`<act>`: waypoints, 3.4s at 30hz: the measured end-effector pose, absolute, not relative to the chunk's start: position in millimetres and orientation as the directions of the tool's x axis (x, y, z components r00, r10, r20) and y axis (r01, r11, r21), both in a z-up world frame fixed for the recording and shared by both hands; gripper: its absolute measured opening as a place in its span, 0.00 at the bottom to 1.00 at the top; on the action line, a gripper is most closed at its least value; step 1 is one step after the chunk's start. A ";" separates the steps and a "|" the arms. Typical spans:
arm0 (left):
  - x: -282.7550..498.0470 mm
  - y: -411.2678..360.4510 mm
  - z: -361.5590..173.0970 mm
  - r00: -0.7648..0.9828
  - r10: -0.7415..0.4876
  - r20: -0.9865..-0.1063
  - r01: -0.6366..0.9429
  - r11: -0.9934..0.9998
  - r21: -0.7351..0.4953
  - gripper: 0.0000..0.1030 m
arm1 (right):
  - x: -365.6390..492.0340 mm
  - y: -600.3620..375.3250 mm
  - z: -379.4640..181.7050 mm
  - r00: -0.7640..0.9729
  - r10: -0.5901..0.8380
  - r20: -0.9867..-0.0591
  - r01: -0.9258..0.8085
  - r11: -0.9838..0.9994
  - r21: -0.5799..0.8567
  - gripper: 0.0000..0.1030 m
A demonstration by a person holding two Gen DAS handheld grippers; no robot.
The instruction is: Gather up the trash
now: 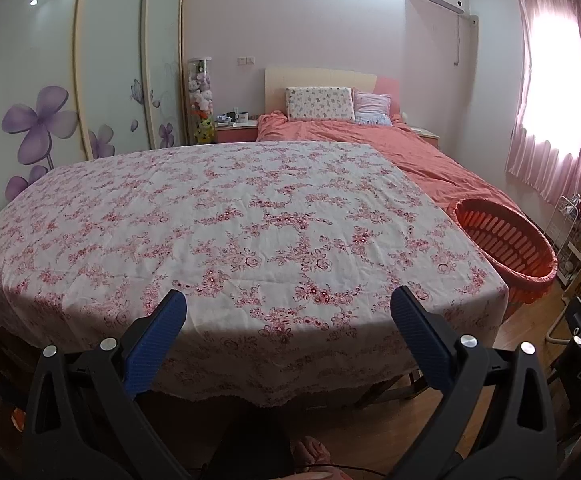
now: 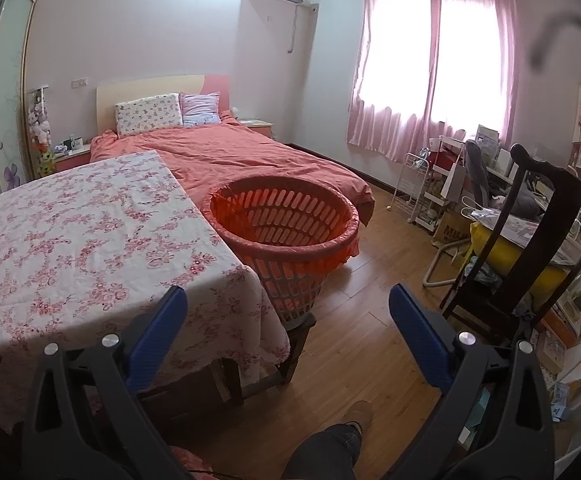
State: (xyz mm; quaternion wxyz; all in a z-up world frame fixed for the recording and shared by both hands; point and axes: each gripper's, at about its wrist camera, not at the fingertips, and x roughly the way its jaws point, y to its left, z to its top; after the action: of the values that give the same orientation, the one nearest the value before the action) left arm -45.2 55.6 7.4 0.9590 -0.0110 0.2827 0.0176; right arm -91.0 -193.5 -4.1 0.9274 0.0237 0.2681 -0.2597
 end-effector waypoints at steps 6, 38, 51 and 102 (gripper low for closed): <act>-45.7 54.3 8.2 0.844 0.033 -0.535 -0.041 0.999 -0.004 0.98 | -91.1 -193.4 -4.0 0.722 -0.468 -0.509 0.493 0.865 -0.095 0.96; -50.6 47.4 19.8 0.869 0.011 -0.494 -0.025 0.999 -0.022 0.98 | -93.7 -193.7 -4.3 0.728 -0.463 -0.505 0.491 0.867 -0.087 0.96; -49.2 44.7 17.7 0.863 0.008 -0.505 -0.021 1.000 -0.020 0.98 | -94.9 -194.8 -3.6 0.727 -0.462 -0.508 0.491 0.867 -0.085 0.96; -49.4 43.6 15.7 0.860 0.007 -0.511 -0.020 1.000 -0.020 0.98 | -95.3 -196.6 -2.6 0.727 -0.461 -0.508 0.491 0.867 -0.083 0.96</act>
State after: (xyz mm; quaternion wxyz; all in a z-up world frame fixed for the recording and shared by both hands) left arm -49.4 43.6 15.7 0.9642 -0.0126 0.2647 0.0072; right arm -95.3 -196.6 -2.6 0.9289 0.0284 0.2658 -0.2562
